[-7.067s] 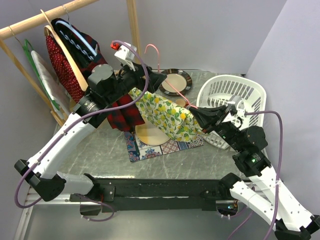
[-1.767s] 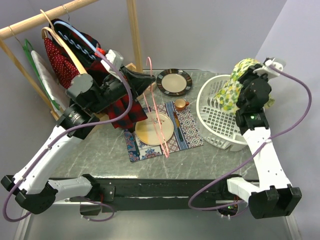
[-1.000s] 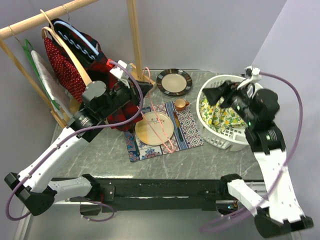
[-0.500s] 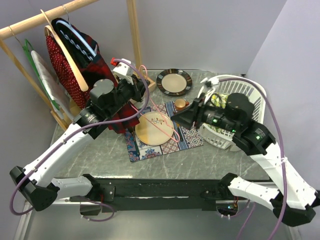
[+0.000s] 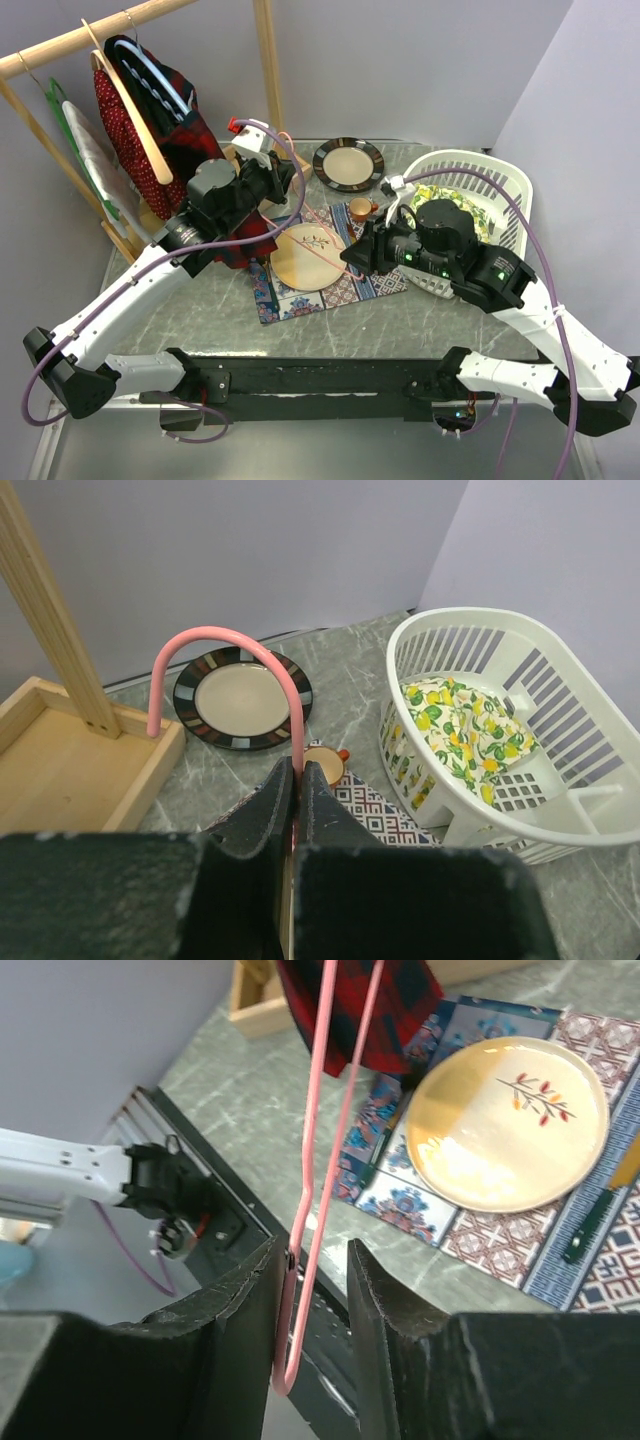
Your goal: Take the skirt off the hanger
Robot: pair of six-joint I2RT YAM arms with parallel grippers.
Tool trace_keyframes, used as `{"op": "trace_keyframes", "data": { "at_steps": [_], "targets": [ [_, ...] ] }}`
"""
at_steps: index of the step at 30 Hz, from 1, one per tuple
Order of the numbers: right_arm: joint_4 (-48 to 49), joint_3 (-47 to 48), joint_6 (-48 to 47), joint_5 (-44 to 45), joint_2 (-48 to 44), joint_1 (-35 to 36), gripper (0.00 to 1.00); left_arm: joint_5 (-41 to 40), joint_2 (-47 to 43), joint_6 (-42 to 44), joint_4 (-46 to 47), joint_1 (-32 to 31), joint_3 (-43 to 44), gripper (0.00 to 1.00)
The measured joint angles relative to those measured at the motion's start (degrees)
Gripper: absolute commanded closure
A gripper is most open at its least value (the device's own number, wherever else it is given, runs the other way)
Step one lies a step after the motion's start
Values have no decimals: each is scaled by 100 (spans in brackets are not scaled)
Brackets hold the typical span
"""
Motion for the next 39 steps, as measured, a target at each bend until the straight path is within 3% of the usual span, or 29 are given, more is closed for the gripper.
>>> {"op": "trace_keyframes", "data": {
  "at_steps": [4, 7, 11, 12, 13, 15, 16, 20, 22, 31, 39],
  "targets": [
    [-129, -2, -98, 116, 0, 96, 66, -66, 0, 46, 2, -9, 0, 99],
    [-232, -4, -179, 195, 0, 133, 100, -107, 0, 85, 4, -9, -7, 99],
    [-247, -35, -175, 376, -26, 142, 100, -164, 0, 85, 46, -9, -74, 94],
    [-234, -61, -177, 411, -57, 144, 100, -162, 7, 81, 46, -9, -76, 88],
    [-214, -98, -184, 461, -107, 146, 100, -157, 9, 79, 52, -11, -76, 71],
    [-177, -175, -221, 575, -223, 168, 100, -151, 17, 107, 48, -33, -74, 54],
    [-164, -221, -264, 739, -302, 184, 100, -136, 20, 87, 44, -35, -72, 39],
    [-17, -280, -509, 1447, -514, 188, 100, -35, 17, 46, 37, -35, -72, 19],
    [125, -284, -632, 1690, -562, 188, 100, 22, -4, 17, 48, -35, -72, 2],
    [1467, -435, -1491, 2199, -444, 142, 100, 304, -907, -76, 442, -35, -529, 3],
    [1762, 1224, -1832, 1799, 1193, -339, 100, 564, -1832, 87, 966, -35, -1198, 3]
  ]
}}
